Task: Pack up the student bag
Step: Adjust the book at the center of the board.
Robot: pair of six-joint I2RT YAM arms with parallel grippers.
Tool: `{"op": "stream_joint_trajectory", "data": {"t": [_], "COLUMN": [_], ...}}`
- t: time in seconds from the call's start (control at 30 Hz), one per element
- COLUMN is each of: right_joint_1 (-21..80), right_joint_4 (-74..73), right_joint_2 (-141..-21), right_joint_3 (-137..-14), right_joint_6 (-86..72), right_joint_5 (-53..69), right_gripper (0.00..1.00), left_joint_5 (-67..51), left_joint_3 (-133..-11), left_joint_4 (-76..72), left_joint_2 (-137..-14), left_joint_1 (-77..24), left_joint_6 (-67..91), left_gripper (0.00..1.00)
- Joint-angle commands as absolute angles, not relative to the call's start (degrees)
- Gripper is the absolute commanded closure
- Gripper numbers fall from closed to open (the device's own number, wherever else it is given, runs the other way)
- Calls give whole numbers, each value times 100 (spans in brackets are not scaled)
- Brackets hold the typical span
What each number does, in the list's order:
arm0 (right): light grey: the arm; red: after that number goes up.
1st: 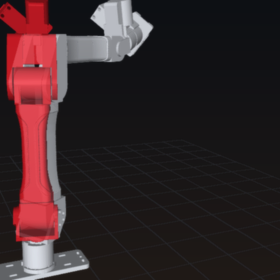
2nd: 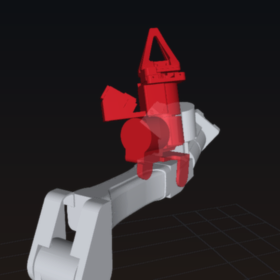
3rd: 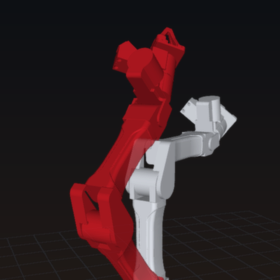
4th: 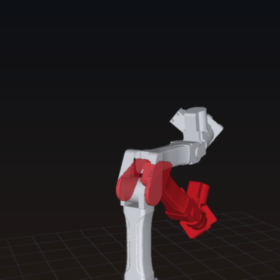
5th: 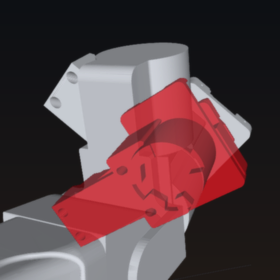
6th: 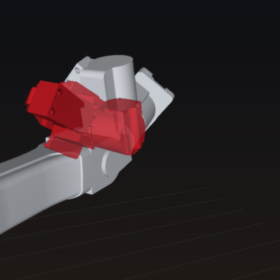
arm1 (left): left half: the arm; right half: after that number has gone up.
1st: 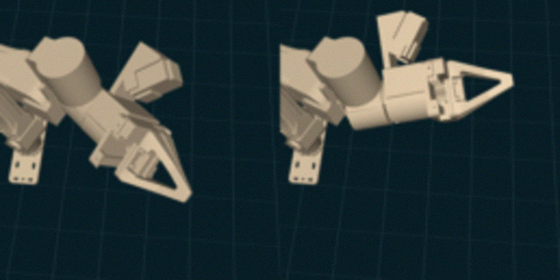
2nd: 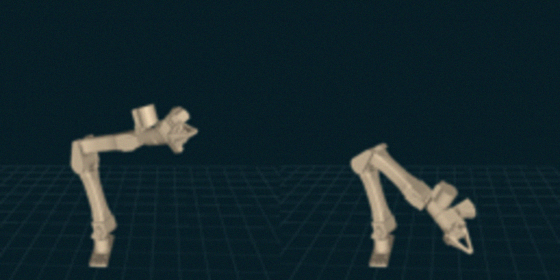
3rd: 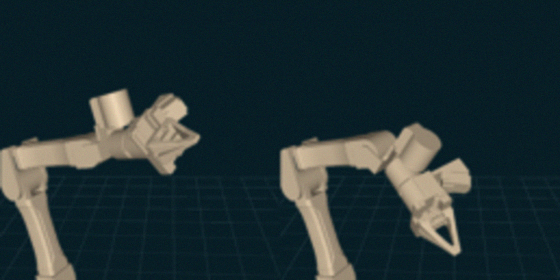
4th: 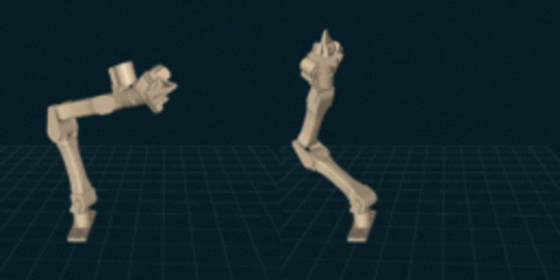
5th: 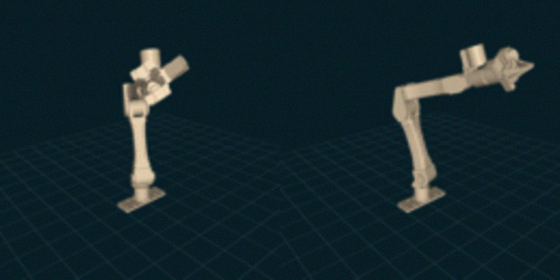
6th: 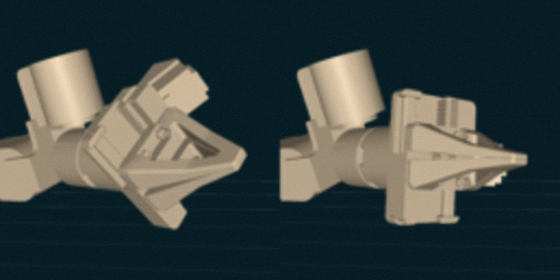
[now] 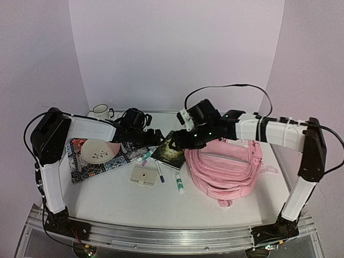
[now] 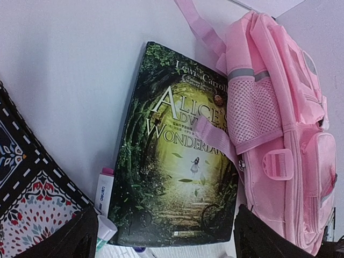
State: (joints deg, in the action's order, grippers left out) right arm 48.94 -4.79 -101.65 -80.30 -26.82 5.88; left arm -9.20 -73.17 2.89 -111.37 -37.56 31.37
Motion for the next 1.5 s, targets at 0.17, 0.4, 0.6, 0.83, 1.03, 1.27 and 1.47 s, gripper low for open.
{"op": "stream_joint_trajectory", "data": {"t": [0.17,0.4,0.6,0.83,1.03,1.27,1.47], "right_joint_1": [4962,4940,4687,4445,4326,4314,4245], "right_joint_4": [-151,-149,-149,20,792,1619,2039], "right_joint_2": [-11331,-11892,-11987,-11858,-11856,-11843,-11439], "right_joint_3": [-8319,-8309,-7862,-7397,-7044,-6838,-6663], "right_joint_6": [-4013,-4465,-4794,-4848,-4870,-4862,-4906], "right_joint_5": [-331,-555,-883,-750,-114,822,1190], "right_gripper": [26,22,21,21,22,26,28], "left_joint_5": [-1453,-1491,-2034,-2805,-3259,-3568,-3470], "left_joint_3": [-8384,-8667,-8636,-8321,-7834,-7410,-7139], "left_joint_4": [756,880,893,829,346,-290,-365], "left_joint_2": [-11924,-12477,-12609,-12447,-12190,-11964,-11735], "left_joint_1": [-3579,-3519,-3519,-3588,-3638,-3672,-3731], "left_joint_6": [2628,2578,2668,2964,3469,3983,4170], "left_gripper": [12,12,14,20,25,25,27]}}
